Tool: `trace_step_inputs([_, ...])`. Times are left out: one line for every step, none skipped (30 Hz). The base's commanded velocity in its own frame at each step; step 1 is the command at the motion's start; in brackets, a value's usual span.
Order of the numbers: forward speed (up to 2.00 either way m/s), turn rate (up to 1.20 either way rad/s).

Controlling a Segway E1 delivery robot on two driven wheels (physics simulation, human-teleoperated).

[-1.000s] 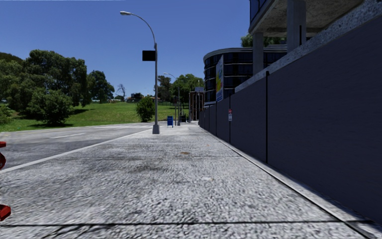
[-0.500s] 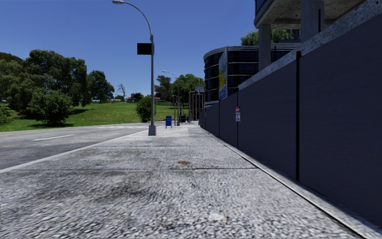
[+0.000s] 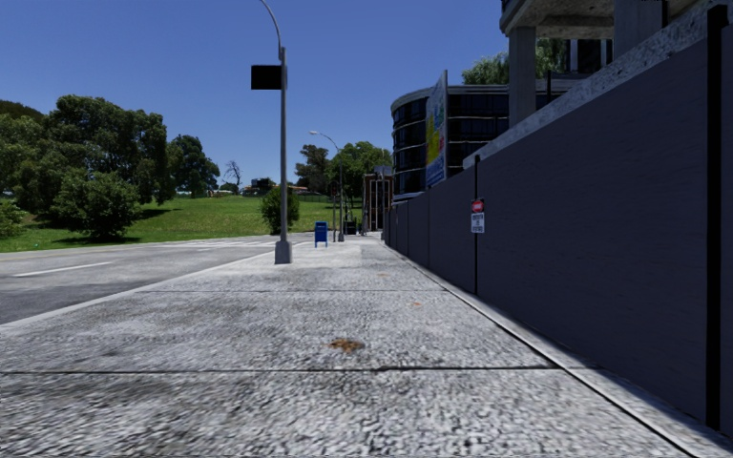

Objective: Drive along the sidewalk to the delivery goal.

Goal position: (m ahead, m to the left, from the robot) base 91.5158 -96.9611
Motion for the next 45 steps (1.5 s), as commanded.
trace_step_inputs([2.00, 0.00])
trace_step_inputs([2.00, 0.00])
trace_step_inputs([2.00, 0.00])
trace_step_inputs([2.00, 0.00])
trace_step_inputs([2.00, 0.00])
trace_step_inputs([2.00, 0.00])
trace_step_inputs([2.00, 0.00])
trace_step_inputs([2.00, 0.00])
trace_step_inputs([2.00, 0.00])
trace_step_inputs([2.00, 0.00])
trace_step_inputs([2.00, 0.00])
trace_step_inputs([2.00, 0.00])
trace_step_inputs([2.00, 0.00])
trace_step_inputs([2.00, 0.00])
trace_step_inputs([2.00, 0.00])
trace_step_inputs([2.00, 0.00])
trace_step_inputs([2.00, 0.00])
trace_step_inputs([2.00, 0.00])
trace_step_inputs([2.00, 0.00])
trace_step_inputs([2.00, 0.00])
trace_step_inputs([2.00, 0.00])
trace_step_inputs([2.00, 0.00])
trace_step_inputs([2.00, 0.00])
trace_step_inputs([2.00, 0.00])
trace_step_inputs([2.00, 0.00])
trace_step_inputs([2.00, 0.00])
trace_step_inputs([2.00, 0.00])
trace_step_inputs([2.00, 0.00])
trace_step_inputs([2.00, 0.00])
trace_step_inputs([2.00, 0.00])
trace_step_inputs([2.00, 0.00])
trace_step_inputs([2.00, 0.00])
trace_step_inputs([2.00, 0.00])
trace_step_inputs([2.00, 0.00])
trace_step_inputs([2.00, 0.00])
trace_step_inputs([2.00, 0.00])
trace_step_inputs([2.00, 0.00])
trace_step_inputs([2.00, 0.00])
trace_step_inputs([2.00, 0.00])
trace_step_inputs([2.00, 0.00])
trace_step_inputs([2.00, 0.00])
trace_step_inputs([2.00, 0.00])
trace_step_inputs([2.00, 0.00])
trace_step_inputs([2.00, 0.00])
trace_step_inputs([2.00, 0.00])
